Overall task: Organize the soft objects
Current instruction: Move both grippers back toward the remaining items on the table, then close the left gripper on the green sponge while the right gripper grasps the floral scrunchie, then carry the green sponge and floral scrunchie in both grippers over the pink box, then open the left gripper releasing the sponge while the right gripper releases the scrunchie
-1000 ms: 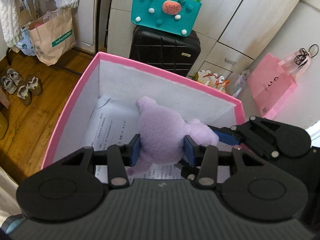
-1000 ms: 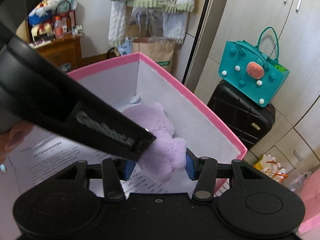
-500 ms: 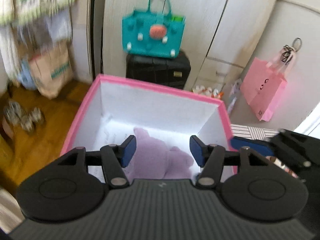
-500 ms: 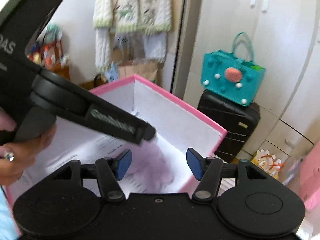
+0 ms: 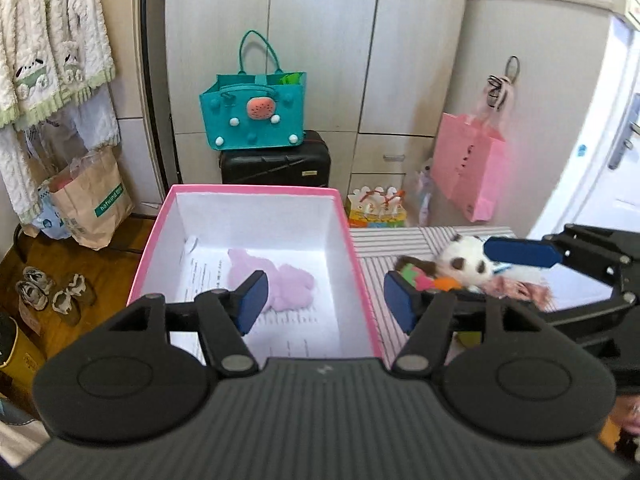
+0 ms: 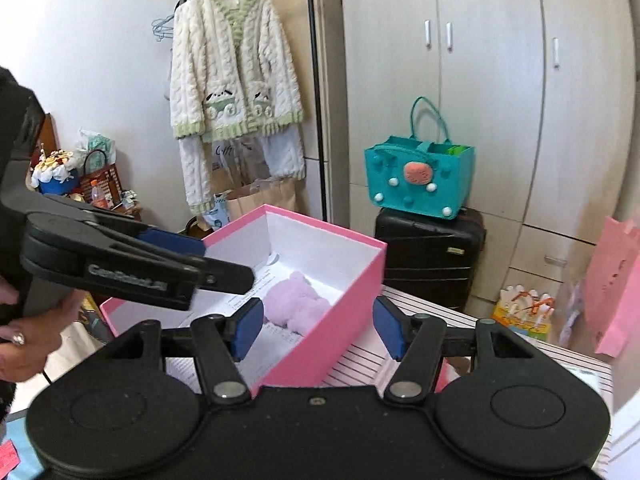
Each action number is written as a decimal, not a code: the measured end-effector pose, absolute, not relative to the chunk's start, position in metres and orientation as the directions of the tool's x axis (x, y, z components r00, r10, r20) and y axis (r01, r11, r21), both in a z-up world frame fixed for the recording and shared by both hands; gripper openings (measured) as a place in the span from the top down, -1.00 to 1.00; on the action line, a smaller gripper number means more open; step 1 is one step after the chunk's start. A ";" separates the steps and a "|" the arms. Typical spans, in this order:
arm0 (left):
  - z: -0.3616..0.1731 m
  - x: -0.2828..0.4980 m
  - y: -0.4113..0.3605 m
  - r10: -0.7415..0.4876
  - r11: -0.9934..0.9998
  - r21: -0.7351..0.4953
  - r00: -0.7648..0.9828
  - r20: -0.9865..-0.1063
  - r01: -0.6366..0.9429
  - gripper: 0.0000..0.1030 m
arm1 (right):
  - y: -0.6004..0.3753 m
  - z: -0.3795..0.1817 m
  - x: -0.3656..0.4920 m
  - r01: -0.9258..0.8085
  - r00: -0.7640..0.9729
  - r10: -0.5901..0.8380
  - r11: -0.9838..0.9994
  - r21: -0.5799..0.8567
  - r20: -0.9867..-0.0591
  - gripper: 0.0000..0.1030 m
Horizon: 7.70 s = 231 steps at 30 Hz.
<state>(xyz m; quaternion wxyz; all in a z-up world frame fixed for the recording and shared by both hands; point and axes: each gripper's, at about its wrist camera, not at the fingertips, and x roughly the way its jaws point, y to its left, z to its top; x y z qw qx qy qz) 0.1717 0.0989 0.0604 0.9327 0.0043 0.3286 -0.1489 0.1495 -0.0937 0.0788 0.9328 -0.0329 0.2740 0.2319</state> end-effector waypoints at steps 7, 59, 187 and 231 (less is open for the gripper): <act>0.080 0.123 0.079 -0.289 0.938 -0.028 0.738 -0.610 0.344 -0.29 | -0.123 0.102 0.094 -0.453 0.761 0.415 0.890 0.049 -0.499 -0.28; -0.114 0.135 -0.087 -0.341 0.935 -0.103 0.778 -0.528 0.340 -0.72 | -0.272 -0.056 0.107 -0.133 0.831 0.238 0.963 0.235 -0.503 -0.75; 0.013 0.122 0.134 -0.394 0.912 -0.149 0.719 -0.572 0.382 0.33 | -0.068 0.076 0.118 -0.566 0.730 0.546 0.820 0.085 -0.412 0.73; -0.006 0.231 0.140 -0.125 0.962 0.076 0.670 -0.732 0.262 -0.14 | -0.039 0.041 0.219 -0.625 0.575 0.566 0.770 0.130 -0.591 0.01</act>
